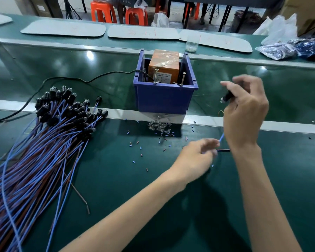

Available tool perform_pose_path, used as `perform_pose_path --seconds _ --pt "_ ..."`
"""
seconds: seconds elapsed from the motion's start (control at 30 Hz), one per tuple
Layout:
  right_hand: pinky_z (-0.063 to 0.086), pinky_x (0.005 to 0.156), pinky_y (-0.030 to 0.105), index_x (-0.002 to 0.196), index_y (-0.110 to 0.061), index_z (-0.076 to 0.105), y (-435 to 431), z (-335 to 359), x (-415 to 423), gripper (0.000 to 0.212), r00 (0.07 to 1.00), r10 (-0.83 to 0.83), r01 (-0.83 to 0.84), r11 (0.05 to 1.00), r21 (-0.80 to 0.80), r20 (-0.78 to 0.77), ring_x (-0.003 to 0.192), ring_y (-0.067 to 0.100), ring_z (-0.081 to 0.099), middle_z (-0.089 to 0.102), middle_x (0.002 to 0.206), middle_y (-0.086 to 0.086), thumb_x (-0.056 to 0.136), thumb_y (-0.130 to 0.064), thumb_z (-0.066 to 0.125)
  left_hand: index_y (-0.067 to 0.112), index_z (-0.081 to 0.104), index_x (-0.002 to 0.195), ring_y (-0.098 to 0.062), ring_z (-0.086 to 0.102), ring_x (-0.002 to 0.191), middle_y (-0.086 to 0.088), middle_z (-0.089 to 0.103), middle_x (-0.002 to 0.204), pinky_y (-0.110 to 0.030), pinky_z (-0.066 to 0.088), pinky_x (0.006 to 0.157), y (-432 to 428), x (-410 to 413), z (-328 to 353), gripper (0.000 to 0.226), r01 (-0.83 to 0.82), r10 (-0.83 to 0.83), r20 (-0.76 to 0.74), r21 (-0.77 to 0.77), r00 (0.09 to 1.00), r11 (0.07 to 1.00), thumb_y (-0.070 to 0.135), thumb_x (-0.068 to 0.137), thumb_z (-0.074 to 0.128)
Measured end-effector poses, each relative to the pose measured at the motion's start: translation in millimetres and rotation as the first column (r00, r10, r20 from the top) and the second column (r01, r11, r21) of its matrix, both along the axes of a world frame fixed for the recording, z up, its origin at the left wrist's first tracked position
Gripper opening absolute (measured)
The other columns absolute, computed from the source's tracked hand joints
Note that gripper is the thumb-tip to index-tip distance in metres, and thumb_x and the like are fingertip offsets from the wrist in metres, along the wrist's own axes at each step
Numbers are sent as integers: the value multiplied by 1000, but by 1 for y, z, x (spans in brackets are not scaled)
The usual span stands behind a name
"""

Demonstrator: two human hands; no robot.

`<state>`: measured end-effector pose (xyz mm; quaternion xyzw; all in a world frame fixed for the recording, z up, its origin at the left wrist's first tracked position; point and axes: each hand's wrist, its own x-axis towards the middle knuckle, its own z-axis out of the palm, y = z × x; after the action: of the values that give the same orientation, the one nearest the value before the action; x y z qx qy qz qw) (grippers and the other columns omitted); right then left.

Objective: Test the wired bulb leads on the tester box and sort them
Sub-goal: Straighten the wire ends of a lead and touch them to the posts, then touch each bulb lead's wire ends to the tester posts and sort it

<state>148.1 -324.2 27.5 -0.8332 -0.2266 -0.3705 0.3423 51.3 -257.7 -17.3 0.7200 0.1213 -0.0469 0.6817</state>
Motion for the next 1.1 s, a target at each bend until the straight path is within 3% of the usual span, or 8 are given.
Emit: perform_pose_path --seconds 0.1,0.3,0.4,0.47,0.57,0.7,0.83,1.1 --pt "47 93 32 107 -2 72 5 -3 0 36 988 42 -41 999 -10 151 109 33 58 58 117 23 90 11 44 26 45 140 0 47 125 13 50 140 -22 36 107 4 -4 5 49 237 -235 -31 169 971 957 25 93 60" --pt "35 105 25 107 -4 72 -4 -6 9 29 913 8 -53 994 100 408 115 32 47 53 114 32 91 12 55 29 49 137 -1 43 129 16 52 139 -22 31 109 30 -5 13 46 158 -212 64 473 975 867 37 93 58" --pt "34 108 34 104 -5 74 -4 -9 11 25 902 -31 -5 996 84 430 118 35 47 54 117 28 93 8 56 25 51 136 -7 48 125 12 58 132 -22 33 106 36 -2 14 43 202 -266 28 572 964 795 37 95 55" --pt "39 103 38 104 -10 75 -2 -14 12 26 950 -43 53 998 -21 308 117 36 51 58 120 22 94 2 53 22 52 134 -11 53 121 8 62 127 -30 37 106 38 -1 13 42 263 -311 -27 603 950 753 38 96 53" --pt "45 86 43 105 -13 74 -2 -24 18 23 987 8 -57 951 -303 -161 103 35 56 63 112 12 90 -7 58 24 53 132 -11 58 113 8 65 122 -32 41 102 49 1 16 41 325 -347 -100 654 932 683 43 95 52" --pt "43 70 30 96 -24 76 0 -34 18 13 785 -122 -266 819 -508 -607 92 25 60 68 98 0 84 -28 72 29 54 130 -11 59 103 10 66 119 -27 44 95 96 0 28 44 299 -270 -166 751 948 588 50 91 54" --pt "45 63 28 67 -27 69 2 -37 18 13 679 -136 -376 779 -501 -721 72 23 60 65 69 0 75 -28 80 30 60 120 -19 59 106 4 68 113 -34 47 95 161 -11 34 35 152 57 -209 847 976 509 43 88 63" --pt "53 71 33 63 -26 63 -4 -42 22 20 563 -179 -482 722 -497 -807 68 14 59 63 63 -8 74 -16 78 31 69 67 -24 62 88 1 68 85 -32 49 79 225 -50 40 30 16 521 -242 916 818 400 49 53 89"
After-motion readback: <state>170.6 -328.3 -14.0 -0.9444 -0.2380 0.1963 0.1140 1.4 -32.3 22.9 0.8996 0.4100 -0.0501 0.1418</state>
